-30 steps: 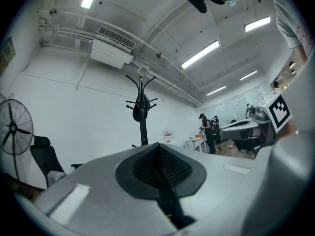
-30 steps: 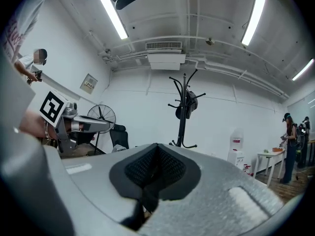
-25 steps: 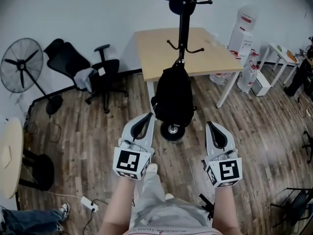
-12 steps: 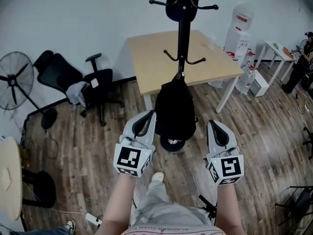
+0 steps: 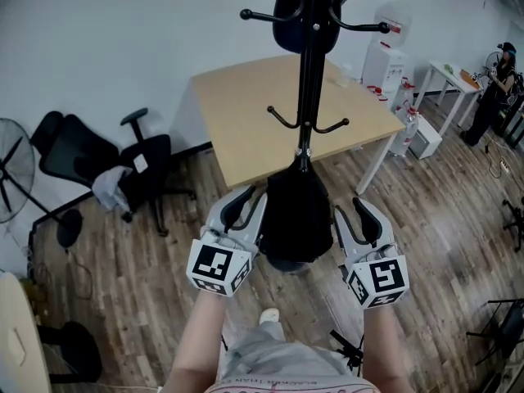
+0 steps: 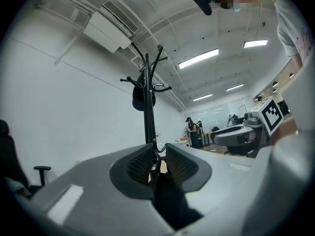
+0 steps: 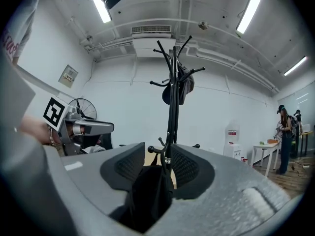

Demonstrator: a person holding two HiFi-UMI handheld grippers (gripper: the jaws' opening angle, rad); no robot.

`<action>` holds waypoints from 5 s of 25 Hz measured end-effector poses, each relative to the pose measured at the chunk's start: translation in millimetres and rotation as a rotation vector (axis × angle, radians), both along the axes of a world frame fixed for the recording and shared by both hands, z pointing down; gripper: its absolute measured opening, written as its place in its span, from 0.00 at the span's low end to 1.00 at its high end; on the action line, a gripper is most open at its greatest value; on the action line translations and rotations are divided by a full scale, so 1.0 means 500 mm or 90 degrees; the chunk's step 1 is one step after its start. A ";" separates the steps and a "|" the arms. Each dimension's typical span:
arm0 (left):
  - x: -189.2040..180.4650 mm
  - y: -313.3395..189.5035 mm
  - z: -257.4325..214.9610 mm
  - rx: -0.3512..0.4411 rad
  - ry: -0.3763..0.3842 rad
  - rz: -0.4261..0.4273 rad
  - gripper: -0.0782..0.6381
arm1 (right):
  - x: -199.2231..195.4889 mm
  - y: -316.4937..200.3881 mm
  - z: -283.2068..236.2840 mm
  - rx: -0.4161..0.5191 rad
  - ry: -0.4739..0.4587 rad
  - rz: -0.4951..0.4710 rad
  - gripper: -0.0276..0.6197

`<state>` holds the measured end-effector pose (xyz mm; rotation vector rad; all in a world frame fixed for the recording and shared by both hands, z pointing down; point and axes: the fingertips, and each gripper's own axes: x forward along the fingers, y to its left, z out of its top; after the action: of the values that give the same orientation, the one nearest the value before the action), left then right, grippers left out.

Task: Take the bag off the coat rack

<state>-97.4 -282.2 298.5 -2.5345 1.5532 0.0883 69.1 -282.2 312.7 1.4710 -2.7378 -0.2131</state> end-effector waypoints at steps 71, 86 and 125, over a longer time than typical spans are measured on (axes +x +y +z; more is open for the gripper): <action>0.054 -0.312 0.420 -0.348 -0.056 0.157 0.21 | -0.055 -0.306 0.403 -0.330 0.054 0.006 0.17; 0.044 -0.238 0.361 -0.325 -0.044 0.128 0.20 | -0.067 -0.237 0.349 -0.314 0.054 -0.003 0.16; -0.150 -0.106 0.220 -0.216 -0.061 -0.038 0.19 | -0.271 -0.156 0.219 -0.202 0.087 -0.098 0.16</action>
<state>-172.3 -335.0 408.5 -2.6868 1.7303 -0.3257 -66.5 -360.0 422.1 1.1236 -2.6236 0.1112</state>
